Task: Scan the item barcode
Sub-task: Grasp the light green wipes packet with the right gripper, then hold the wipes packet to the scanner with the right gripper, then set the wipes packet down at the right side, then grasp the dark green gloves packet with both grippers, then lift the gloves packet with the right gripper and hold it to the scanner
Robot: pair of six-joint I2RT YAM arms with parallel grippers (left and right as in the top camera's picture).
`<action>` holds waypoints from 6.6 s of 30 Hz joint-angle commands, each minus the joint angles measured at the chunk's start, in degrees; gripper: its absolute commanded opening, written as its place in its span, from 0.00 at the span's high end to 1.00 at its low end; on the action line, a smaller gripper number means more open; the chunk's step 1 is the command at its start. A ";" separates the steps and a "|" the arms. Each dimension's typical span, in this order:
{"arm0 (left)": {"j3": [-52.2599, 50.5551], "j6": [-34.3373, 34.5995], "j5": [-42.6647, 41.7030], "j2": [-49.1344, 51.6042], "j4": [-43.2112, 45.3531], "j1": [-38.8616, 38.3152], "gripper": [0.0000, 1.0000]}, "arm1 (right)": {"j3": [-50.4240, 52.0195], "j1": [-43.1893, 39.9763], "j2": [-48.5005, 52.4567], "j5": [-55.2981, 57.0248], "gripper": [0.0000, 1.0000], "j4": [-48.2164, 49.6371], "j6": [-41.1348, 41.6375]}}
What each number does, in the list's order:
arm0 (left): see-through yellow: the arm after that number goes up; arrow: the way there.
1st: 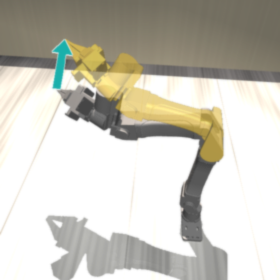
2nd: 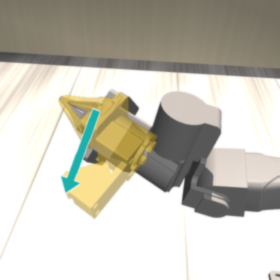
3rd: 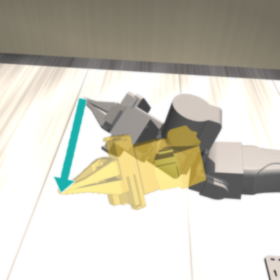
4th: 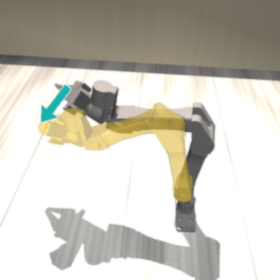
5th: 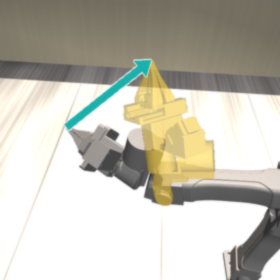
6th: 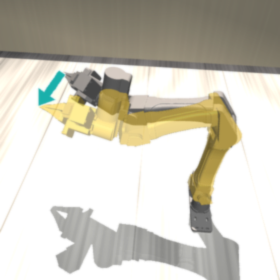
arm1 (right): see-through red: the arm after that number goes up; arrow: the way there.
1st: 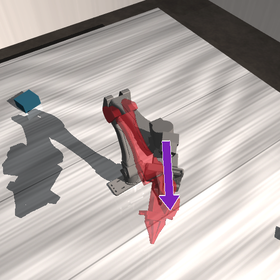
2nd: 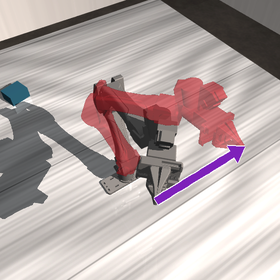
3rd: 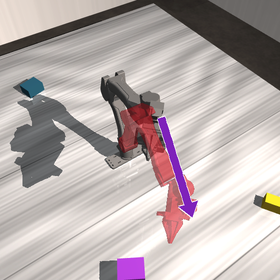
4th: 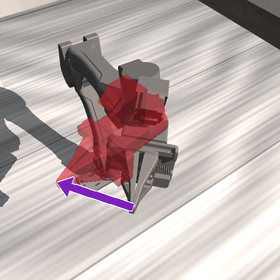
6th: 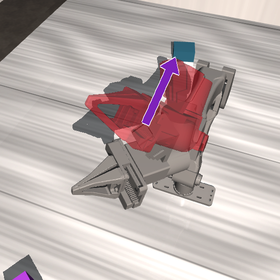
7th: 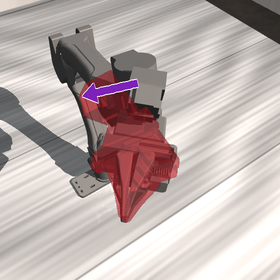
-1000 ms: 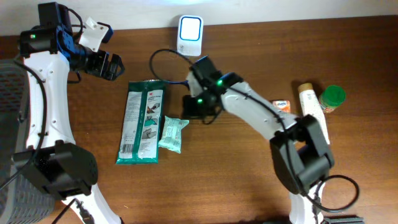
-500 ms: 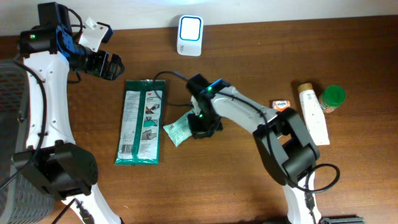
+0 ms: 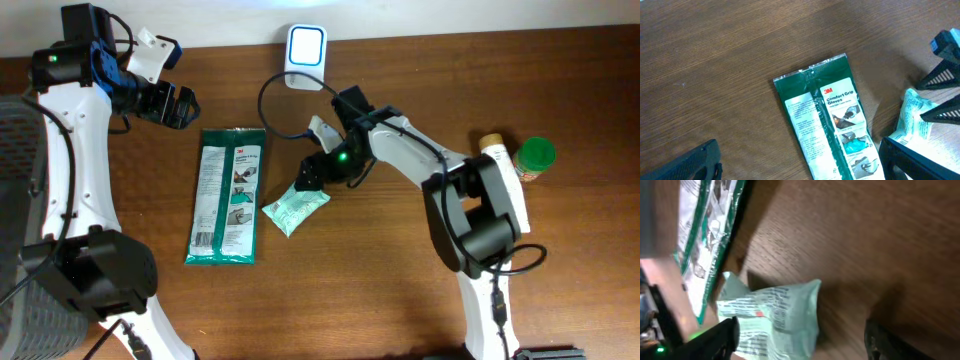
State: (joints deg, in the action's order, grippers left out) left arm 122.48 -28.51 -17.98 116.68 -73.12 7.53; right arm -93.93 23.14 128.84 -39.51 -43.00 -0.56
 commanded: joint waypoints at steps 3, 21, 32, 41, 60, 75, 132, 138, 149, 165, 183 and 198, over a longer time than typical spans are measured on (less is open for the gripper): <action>0.42 -0.72 -0.22 -0.55 -0.04 0.15 0.01 | 0.87 1.64 3.78 -4.79 0.41 -2.64 -0.48; 0.42 -0.72 -0.24 -0.55 -0.04 0.15 0.01 | 6.49 -0.17 -29.79 -6.58 0.96 -9.75 1.22; 0.42 -0.72 -0.24 -0.55 -0.04 0.15 0.01 | 6.49 -9.66 -44.89 -13.88 0.96 -15.50 1.05; 0.42 -0.72 -0.24 -0.55 -0.04 0.15 0.01 | -10.56 -0.63 -32.26 22.77 0.96 -14.78 5.57; 0.42 -0.72 -0.22 -0.55 -0.04 0.15 0.01 | -11.10 3.76 9.33 62.42 0.96 70.47 -63.14; 0.42 -0.72 -0.24 -0.55 -0.04 0.15 0.01 | -11.10 8.74 -9.97 68.06 0.96 44.81 -34.21; -1.44 20.33 -9.79 2.08 -1.70 -0.37 0.01 | 4.74 3.10 1.66 0.74 0.96 10.51 36.37; -22.21 22.71 -18.47 9.99 12.00 -6.05 1.00 | 7.39 -0.66 1.75 0.57 0.96 10.40 33.75; -34.49 33.90 -12.61 10.01 29.59 -13.88 1.00 | 9.33 0.20 1.84 1.01 0.62 16.13 35.76; -32.52 31.45 -1.18 -8.81 21.88 -7.02 0.97 | 11.32 -1.31 -12.24 -3.96 0.96 14.93 16.79; -32.52 31.50 10.78 -14.49 19.19 -6.97 0.01 | 0.90 -7.48 -47.21 10.23 0.96 -13.25 11.98; -32.52 31.50 10.78 -14.49 19.19 -6.97 0.01 | -27.58 5.73 6.99 60.39 0.96 44.85 -54.93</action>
State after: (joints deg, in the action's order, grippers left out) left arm 89.56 3.05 -7.05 102.43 -53.89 0.49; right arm -120.77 28.75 132.44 24.29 -0.38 -41.67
